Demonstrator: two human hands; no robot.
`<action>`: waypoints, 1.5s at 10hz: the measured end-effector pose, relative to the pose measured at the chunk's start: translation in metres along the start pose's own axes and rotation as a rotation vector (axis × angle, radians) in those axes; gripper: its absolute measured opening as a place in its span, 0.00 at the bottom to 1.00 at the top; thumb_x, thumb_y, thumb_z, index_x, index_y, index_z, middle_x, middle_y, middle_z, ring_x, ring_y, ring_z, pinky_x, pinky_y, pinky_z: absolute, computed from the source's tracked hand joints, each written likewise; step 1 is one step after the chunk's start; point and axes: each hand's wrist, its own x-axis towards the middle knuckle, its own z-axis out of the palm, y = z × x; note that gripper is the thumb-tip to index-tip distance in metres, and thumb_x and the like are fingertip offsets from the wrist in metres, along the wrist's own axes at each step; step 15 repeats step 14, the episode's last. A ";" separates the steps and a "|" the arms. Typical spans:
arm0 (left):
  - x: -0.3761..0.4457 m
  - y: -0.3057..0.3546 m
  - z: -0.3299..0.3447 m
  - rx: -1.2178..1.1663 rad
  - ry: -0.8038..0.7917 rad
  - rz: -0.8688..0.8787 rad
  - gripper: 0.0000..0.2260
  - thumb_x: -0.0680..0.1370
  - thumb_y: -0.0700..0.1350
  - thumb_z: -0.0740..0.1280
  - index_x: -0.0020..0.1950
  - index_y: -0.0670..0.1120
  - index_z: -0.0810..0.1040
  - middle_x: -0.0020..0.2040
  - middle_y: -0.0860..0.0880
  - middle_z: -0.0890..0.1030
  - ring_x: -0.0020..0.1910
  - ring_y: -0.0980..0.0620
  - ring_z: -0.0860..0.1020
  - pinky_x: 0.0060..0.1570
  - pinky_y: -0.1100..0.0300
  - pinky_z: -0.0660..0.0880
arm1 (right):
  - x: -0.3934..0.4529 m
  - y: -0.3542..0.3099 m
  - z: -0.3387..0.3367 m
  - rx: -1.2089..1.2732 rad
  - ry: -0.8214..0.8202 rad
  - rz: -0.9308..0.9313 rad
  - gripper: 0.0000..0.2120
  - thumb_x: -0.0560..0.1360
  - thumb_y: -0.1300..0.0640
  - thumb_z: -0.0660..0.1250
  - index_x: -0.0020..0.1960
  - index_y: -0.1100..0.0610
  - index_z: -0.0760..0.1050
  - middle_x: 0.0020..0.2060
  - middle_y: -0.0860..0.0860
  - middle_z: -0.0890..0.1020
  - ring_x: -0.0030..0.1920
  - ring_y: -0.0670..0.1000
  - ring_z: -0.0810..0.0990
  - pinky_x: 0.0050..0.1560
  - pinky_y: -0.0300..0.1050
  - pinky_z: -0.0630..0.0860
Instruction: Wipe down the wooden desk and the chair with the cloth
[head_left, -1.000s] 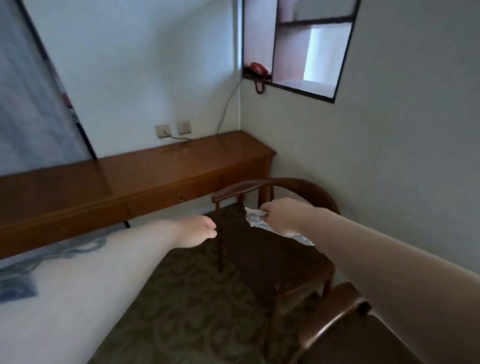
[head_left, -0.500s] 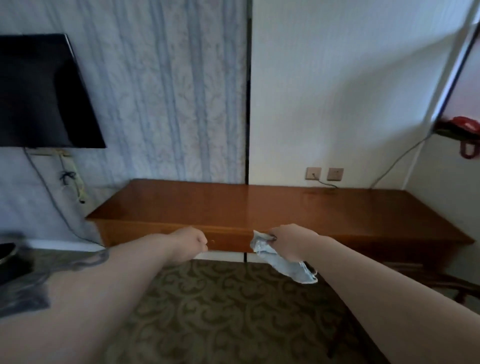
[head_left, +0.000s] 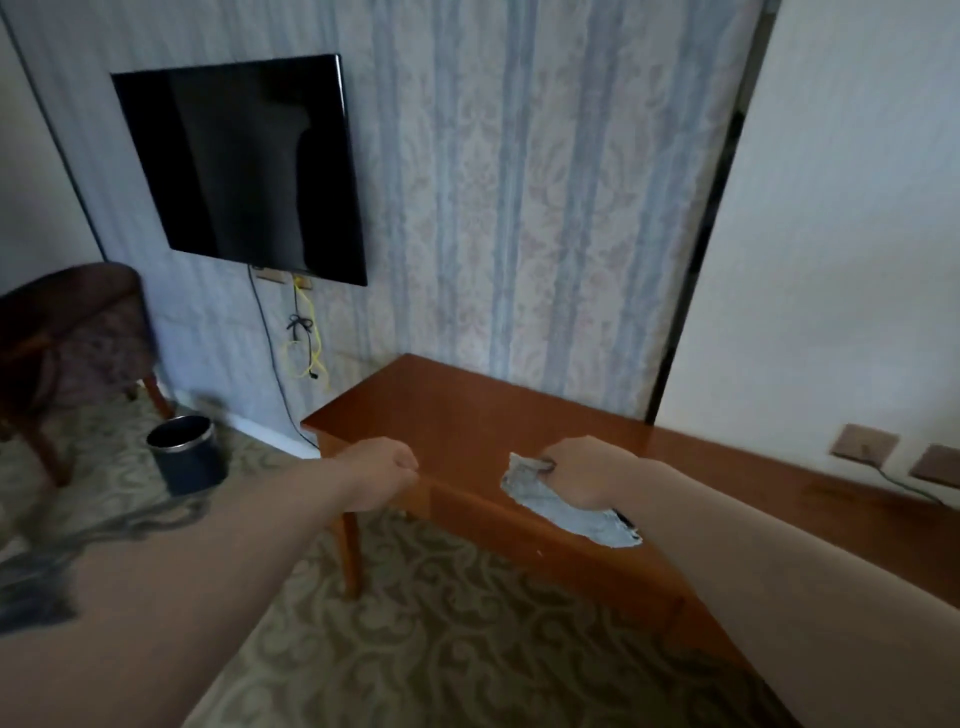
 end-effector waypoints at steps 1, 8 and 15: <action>0.041 -0.036 -0.008 -0.017 -0.026 -0.035 0.06 0.79 0.44 0.63 0.47 0.51 0.79 0.58 0.45 0.79 0.56 0.45 0.77 0.53 0.57 0.73 | 0.056 -0.016 -0.002 0.023 -0.027 -0.014 0.11 0.81 0.52 0.56 0.51 0.53 0.76 0.45 0.49 0.79 0.46 0.52 0.78 0.47 0.46 0.74; 0.394 -0.161 -0.119 0.042 -0.136 0.041 0.14 0.81 0.47 0.63 0.65 0.48 0.76 0.65 0.48 0.76 0.63 0.49 0.74 0.60 0.60 0.70 | 0.408 -0.076 -0.053 0.073 0.004 0.212 0.10 0.76 0.60 0.60 0.35 0.55 0.69 0.34 0.49 0.75 0.33 0.51 0.73 0.28 0.41 0.66; 0.603 -0.189 -0.187 0.010 -0.182 0.093 0.08 0.82 0.44 0.60 0.44 0.46 0.76 0.45 0.48 0.77 0.43 0.50 0.76 0.38 0.61 0.69 | 0.643 -0.115 -0.086 0.098 0.119 0.137 0.20 0.77 0.52 0.64 0.69 0.52 0.69 0.59 0.51 0.75 0.56 0.57 0.78 0.46 0.48 0.75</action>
